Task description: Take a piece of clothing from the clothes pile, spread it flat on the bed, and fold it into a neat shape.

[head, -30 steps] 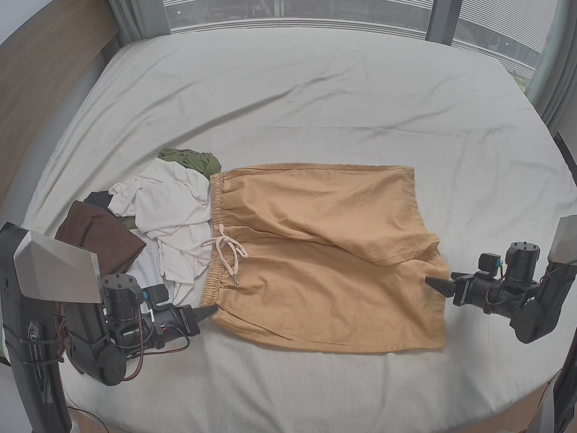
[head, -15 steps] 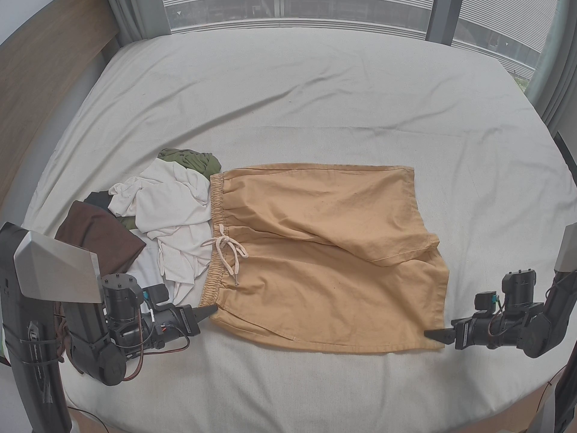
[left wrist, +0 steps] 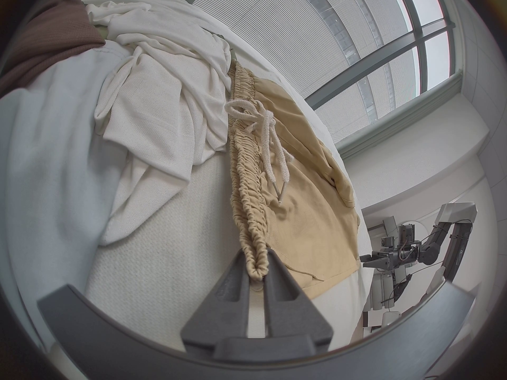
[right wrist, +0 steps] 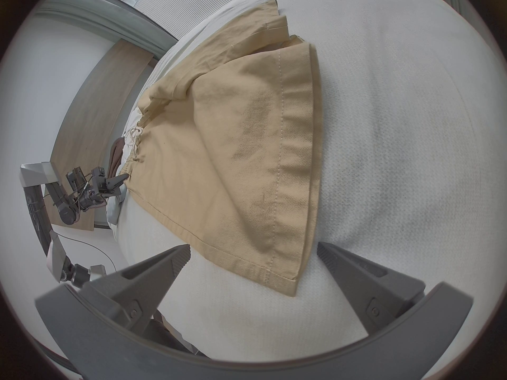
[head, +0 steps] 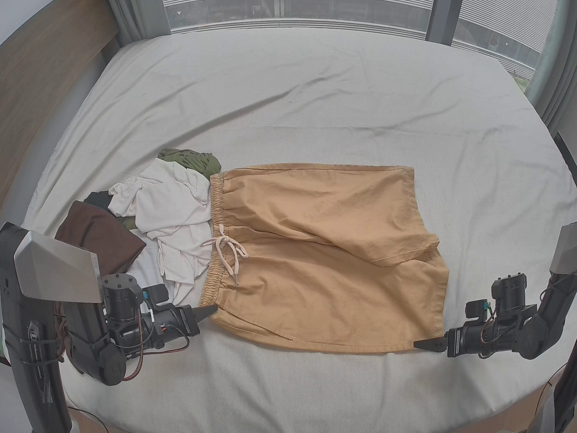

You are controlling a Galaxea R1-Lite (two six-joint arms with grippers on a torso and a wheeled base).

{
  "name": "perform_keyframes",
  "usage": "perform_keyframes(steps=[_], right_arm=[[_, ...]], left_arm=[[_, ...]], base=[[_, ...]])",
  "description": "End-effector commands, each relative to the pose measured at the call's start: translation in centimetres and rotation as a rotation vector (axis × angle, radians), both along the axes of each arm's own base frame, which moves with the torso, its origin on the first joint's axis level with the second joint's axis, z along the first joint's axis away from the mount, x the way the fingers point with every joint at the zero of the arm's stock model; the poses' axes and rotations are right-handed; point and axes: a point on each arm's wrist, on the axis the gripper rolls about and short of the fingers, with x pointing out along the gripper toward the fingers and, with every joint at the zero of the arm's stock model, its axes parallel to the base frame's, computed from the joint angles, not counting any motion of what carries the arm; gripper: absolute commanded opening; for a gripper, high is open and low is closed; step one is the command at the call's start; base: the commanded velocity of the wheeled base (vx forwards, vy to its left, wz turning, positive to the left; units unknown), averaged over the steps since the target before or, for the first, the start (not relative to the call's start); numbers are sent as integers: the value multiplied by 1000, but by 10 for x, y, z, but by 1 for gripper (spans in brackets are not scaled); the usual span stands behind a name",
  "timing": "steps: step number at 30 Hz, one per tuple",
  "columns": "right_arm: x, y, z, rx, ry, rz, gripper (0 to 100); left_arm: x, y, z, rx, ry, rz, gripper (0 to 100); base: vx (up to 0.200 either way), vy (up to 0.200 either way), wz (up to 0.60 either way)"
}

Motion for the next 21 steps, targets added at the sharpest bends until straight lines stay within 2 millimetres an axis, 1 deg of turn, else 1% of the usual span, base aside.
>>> perform_keyframes(steps=[1, 3, 4, 16, 21], right_arm=[[2, 0, 0, 2, -8, 0, 100], [2, -1, 1, 2, -6, -3, 100], [2, -1, 1, 2, -6, -3, 0], [0, -3, 1, 1, 4, -13, 0], [-2, -1, 3, 2, 2, -4, 0]], left_arm=[[1, 1, 0, -1, -1, 3, 0], [1, 1, 0, -1, -1, 5, 0], [1, 1, 0, -1, -1, 5, 0], [1, 1, 0, -2, 0, 7, 0], [-9, 6, 4, -4, 20, 0, 0]], base=[[0, 0, 0], [0, 0, 0], [0, 0, 0], [0, 0, 0], [0, 0, 0]])
